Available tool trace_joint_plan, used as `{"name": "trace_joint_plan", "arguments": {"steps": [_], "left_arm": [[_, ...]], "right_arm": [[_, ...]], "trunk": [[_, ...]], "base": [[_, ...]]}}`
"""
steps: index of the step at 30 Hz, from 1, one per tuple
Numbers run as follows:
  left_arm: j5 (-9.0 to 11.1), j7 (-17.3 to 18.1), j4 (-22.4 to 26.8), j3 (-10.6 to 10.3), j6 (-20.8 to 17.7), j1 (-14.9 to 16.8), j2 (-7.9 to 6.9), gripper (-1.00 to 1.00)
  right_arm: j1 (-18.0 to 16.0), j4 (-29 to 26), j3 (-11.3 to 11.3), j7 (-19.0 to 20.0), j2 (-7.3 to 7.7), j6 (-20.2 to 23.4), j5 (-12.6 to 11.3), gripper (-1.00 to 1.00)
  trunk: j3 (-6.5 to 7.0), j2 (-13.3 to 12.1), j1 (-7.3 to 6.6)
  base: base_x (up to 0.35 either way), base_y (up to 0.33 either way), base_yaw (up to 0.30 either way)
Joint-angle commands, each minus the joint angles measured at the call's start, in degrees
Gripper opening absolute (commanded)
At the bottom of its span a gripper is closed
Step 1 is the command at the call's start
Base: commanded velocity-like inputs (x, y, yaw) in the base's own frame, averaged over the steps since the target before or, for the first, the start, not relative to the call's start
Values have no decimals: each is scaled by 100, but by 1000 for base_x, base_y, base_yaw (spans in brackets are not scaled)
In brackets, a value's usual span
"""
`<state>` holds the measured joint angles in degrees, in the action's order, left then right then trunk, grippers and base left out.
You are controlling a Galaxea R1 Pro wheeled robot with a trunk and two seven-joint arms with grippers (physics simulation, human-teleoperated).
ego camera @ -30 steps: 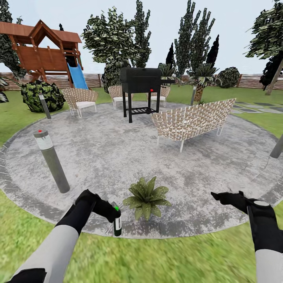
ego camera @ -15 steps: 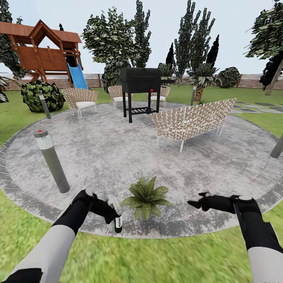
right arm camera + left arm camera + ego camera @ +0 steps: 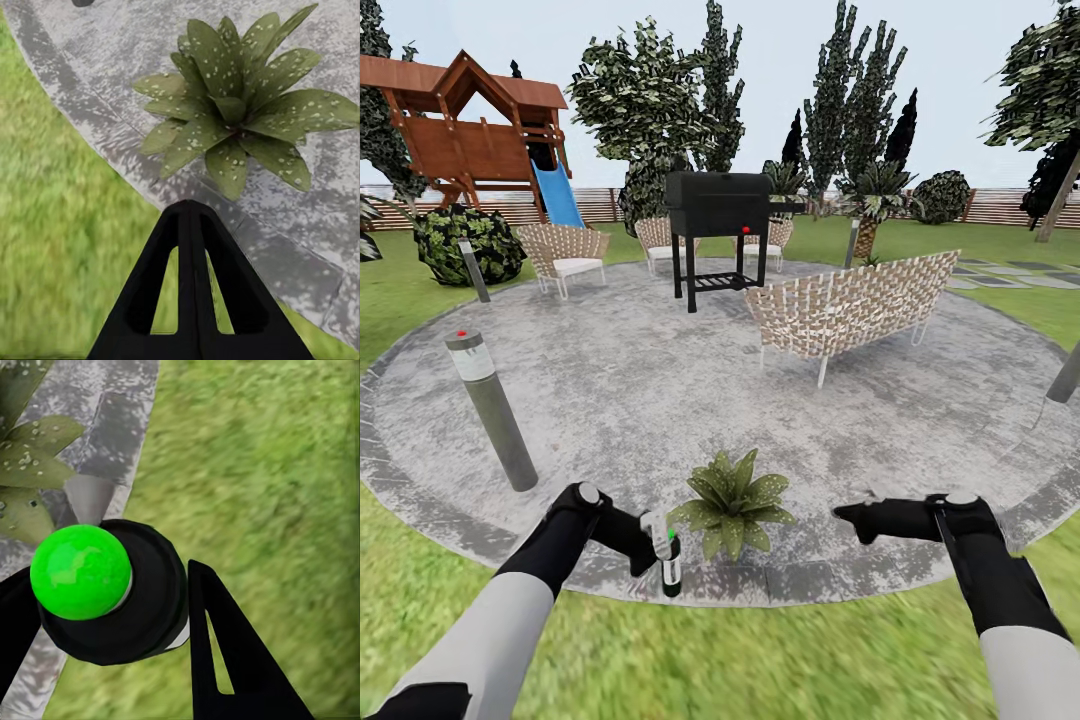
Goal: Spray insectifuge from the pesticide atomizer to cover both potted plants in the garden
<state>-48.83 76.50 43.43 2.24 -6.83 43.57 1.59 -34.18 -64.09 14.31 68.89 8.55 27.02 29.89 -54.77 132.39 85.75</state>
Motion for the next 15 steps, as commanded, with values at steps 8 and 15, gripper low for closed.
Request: {"name": "trace_joint_plan", "arguments": {"steps": [8, 15], "left_arm": [[-15, 32, -12, -940, -46, -6, 8, -100], [-13, 23, -10, -962, 190, -6, 15, -100]], "right_arm": [[-6, -7, -442, 36, -265, 49, 18, -100], [-4, -20, -820, 286, -484, 49, 17, -100]], "trunk": [[-6, 3, -1], [-6, 3, -1]], "base": [[0, 0, 0], [0, 0, 0]]}}
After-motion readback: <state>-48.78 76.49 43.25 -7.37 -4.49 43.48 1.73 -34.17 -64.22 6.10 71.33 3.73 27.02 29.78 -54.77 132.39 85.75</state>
